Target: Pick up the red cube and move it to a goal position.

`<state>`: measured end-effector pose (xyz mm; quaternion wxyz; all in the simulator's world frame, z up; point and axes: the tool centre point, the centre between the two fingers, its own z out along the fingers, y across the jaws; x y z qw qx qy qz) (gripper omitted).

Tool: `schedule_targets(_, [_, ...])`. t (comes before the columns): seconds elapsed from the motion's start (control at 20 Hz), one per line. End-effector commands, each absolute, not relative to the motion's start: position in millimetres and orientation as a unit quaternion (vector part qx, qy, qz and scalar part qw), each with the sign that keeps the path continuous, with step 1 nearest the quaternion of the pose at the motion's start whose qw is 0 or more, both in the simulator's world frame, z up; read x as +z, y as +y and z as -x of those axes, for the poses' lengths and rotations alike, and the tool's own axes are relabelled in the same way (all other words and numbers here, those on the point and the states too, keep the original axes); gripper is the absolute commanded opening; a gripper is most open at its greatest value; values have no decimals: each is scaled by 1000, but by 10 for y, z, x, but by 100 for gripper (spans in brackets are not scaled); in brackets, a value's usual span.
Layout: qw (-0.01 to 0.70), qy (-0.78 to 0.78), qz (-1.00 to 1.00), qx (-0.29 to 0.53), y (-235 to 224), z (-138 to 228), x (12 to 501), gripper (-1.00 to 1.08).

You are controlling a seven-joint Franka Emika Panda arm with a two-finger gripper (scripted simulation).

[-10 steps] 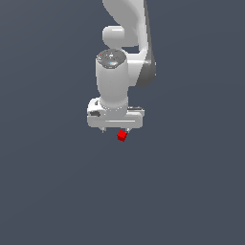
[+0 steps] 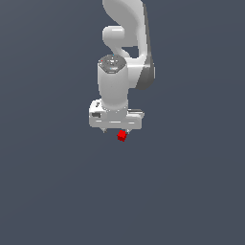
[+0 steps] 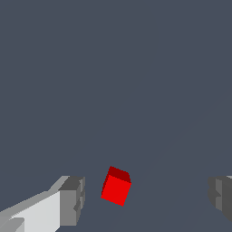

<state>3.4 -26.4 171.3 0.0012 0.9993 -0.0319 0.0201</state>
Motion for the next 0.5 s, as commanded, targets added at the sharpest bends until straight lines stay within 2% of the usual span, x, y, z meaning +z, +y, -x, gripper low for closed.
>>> schedule_targets(0.0, [1, -46, -999, 18, -258, 27, 1596, 100])
schedule_targets(0.45, [2, -130, -991, 9, -182, 384, 898, 100])
